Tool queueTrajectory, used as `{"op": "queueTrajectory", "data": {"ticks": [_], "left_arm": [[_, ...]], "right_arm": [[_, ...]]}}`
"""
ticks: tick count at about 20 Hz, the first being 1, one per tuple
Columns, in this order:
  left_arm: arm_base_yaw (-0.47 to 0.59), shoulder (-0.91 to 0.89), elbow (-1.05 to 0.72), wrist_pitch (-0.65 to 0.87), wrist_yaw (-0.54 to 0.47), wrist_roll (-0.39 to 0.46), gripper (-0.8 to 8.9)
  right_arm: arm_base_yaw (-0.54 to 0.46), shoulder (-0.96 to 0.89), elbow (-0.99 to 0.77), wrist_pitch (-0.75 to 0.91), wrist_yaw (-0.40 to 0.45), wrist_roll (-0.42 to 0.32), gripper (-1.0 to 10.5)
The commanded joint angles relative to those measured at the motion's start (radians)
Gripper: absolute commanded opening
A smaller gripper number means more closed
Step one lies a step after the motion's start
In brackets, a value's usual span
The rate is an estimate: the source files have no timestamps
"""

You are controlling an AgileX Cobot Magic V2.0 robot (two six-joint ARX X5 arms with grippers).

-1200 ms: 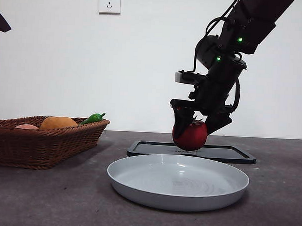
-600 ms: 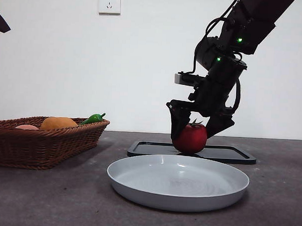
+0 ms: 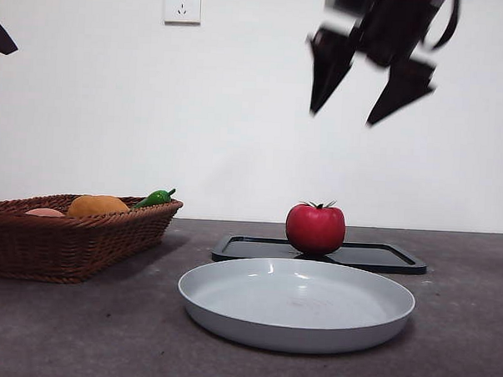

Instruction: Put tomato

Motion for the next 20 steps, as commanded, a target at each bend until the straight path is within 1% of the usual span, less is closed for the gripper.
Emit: {"op": "queueTrajectory", "data": {"ticks": [1, 3, 5, 11, 14, 18, 20], "left_arm": [[-0.004, 0.006, 0.023, 0.007, 0.006, 0.012, 5.31], [-0.004, 0.006, 0.023, 0.007, 0.006, 0.011, 5.31], [-0.004, 0.006, 0.023, 0.006, 0.006, 0.011, 5.31], [-0.004, 0.006, 0.023, 0.006, 0.006, 0.011, 5.31], [-0.004, 0.006, 0.023, 0.006, 0.006, 0.011, 5.31], [-0.004, 0.006, 0.023, 0.006, 0.006, 0.011, 5.31], [-0.004, 0.006, 0.023, 0.006, 0.006, 0.011, 5.31]], "right_arm": [[0.006, -0.101, 0.021, -0.084, -0.005, 0.013, 5.2], [0.011, -0.189, 0.007, -0.156, -0.041, 0.013, 5.2], [0.024, -0.271, -0.051, -0.167, -0.05, 0.013, 5.2], [0.098, -0.581, -0.382, -0.142, -0.056, 0.042, 5.2], [0.146, -0.723, -0.506, -0.142, -0.066, 0.075, 5.2], [0.193, -0.862, -0.609, -0.145, -0.108, 0.119, 5.2], [0.204, -0.901, -0.632, -0.153, -0.109, 0.118, 5.2]]}}
